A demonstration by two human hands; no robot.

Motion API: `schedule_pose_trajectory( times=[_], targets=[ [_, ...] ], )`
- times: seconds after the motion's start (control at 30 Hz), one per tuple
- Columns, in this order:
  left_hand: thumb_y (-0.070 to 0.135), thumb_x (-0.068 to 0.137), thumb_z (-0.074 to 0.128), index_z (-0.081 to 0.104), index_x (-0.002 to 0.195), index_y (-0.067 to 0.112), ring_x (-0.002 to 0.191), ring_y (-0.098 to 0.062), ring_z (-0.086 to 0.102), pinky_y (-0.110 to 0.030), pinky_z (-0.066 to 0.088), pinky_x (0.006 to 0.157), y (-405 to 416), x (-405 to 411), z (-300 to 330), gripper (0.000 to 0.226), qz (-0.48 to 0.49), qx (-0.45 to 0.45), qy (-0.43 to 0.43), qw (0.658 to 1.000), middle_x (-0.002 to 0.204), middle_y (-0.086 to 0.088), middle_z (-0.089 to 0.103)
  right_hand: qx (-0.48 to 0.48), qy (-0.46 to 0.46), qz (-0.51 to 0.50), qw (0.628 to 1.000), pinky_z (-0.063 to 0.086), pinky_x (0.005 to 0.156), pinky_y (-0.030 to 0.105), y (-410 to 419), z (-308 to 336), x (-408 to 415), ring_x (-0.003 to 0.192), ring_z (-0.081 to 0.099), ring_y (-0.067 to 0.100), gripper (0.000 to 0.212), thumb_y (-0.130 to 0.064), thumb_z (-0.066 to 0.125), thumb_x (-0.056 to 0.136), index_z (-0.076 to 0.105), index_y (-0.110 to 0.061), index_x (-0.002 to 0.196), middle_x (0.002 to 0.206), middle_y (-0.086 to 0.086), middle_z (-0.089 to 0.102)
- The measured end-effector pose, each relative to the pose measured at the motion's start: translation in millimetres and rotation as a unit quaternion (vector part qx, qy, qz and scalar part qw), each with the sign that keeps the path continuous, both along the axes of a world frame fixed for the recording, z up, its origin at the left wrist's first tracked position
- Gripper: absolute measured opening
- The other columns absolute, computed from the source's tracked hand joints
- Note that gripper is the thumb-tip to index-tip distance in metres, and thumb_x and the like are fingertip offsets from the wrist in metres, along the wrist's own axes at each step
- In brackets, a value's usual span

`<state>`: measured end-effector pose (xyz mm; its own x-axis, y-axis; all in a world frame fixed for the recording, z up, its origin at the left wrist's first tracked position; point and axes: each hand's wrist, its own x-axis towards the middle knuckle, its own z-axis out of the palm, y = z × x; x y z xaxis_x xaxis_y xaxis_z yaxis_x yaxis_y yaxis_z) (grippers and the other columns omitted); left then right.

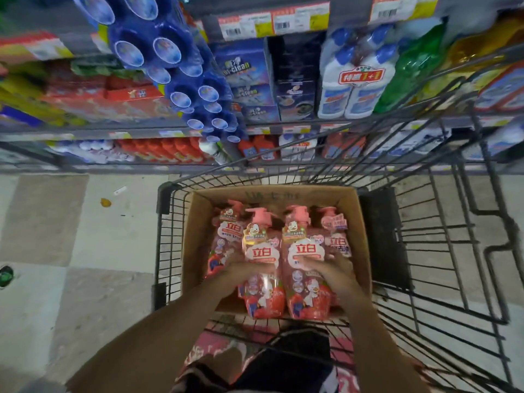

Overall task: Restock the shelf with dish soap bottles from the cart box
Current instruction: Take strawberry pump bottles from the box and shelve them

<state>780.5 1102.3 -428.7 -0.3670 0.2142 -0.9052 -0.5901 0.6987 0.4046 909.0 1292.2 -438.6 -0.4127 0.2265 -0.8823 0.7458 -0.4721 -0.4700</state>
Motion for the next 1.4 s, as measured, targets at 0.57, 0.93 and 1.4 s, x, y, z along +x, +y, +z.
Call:
schedule_pose_trajectory(
  times=[0.57, 0.93, 1.4],
  targets=[
    [0.019, 0.060, 0.093, 0.063, 0.113, 0.025, 0.084, -0.011, 0.074, -0.026, 0.059, 0.068, -302, -80, 156, 0.061, 0.240, 0.118, 0.294, 0.918, 0.097, 0.008, 0.076, 0.145, 0.245, 0.079, 0.955, 0.058, 0.088, 0.038, -270, 148, -155, 0.099, 0.070, 0.008, 0.086, -0.033, 0.101, 0.048, 0.057, -0.031, 0.122, 0.114, -0.010, 0.071],
    [0.019, 0.044, 0.098, 0.063, 0.111, 0.020, 0.090, -0.019, 0.074, -0.036, 0.060, 0.075, -441, -144, 258, 0.075, 0.351, 0.185, 0.437, 0.807, 0.100, 0.002, 0.076, 0.099, 0.403, 0.105, 0.904, 0.059, 0.084, 0.042, -404, 247, -274, 0.099, 0.073, 0.019, 0.080, -0.021, 0.100, 0.043, 0.062, -0.029, 0.112, 0.107, -0.002, 0.075],
    [0.010, 0.050, 0.092, 0.068, 0.112, 0.018, 0.084, -0.019, 0.074, -0.026, 0.058, 0.065, -484, -304, 358, 0.067, 0.345, 0.207, 0.549, 0.732, 0.094, -0.001, 0.077, 0.077, 0.538, 0.088, 0.835, 0.060, 0.076, 0.034, -460, 329, -448, 0.096, 0.074, 0.025, 0.050, 0.002, 0.085, 0.067, 0.070, -0.016, 0.110, 0.102, 0.005, 0.078]
  ],
)
